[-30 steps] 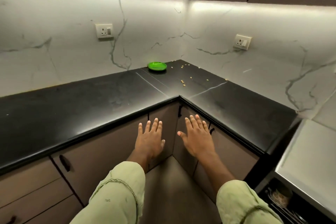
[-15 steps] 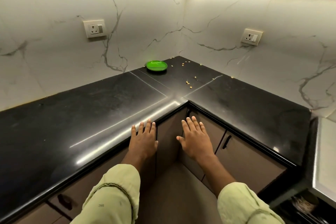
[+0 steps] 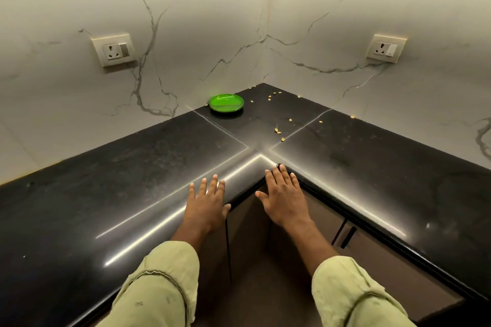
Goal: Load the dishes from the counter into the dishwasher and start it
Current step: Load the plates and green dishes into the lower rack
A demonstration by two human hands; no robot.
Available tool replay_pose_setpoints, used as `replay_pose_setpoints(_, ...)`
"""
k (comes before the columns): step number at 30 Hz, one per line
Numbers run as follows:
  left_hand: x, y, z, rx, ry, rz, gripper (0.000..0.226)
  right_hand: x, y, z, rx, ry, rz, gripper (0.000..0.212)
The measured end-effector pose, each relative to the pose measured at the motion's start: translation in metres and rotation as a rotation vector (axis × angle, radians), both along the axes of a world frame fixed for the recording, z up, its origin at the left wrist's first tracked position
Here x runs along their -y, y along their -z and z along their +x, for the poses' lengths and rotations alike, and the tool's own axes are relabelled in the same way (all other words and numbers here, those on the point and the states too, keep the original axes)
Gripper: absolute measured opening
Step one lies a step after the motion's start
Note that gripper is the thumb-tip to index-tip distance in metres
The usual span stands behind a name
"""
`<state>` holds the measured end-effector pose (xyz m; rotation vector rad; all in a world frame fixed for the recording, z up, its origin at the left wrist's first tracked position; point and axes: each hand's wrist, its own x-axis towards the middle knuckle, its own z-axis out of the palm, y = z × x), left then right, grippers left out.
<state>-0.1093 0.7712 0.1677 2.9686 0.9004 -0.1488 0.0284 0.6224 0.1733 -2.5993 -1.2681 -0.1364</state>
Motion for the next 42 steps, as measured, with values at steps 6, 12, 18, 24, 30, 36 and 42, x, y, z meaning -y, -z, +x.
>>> replay_pose_setpoints(6,-0.024,-0.003,0.069,-0.009,-0.047,0.006,0.073,-0.030,0.006,0.078,-0.024,-0.055,-0.017,0.070)
replay_pose_setpoints(12,-0.047,0.004,0.109,-0.067,-0.095,-0.011,0.073,-0.064,0.004,0.134,-0.039,-0.114,-0.006,0.069)
replay_pose_setpoints(18,-0.084,0.006,0.152,-0.067,-0.121,-0.048,0.073,-0.106,0.001,0.181,-0.015,-0.145,-0.027,0.066)
replay_pose_setpoints(24,-0.145,0.015,0.210,-0.061,-0.116,-0.073,0.073,-0.168,0.001,0.232,-0.011,-0.133,-0.079,0.067)
replay_pose_setpoints(30,-0.215,0.017,0.254,-0.104,-0.096,-0.110,0.077,-0.234,0.004,0.271,-0.014,-0.102,-0.150,0.066)
replay_pose_setpoints(36,-0.270,0.022,0.290,-0.127,-0.065,-0.166,0.082,-0.290,0.015,0.297,-0.023,-0.107,-0.208,0.066)
replay_pose_setpoints(42,-0.308,0.037,0.312,-0.183,-0.073,-0.214,0.103,-0.340,0.021,0.325,-0.020,-0.158,-0.227,0.065)
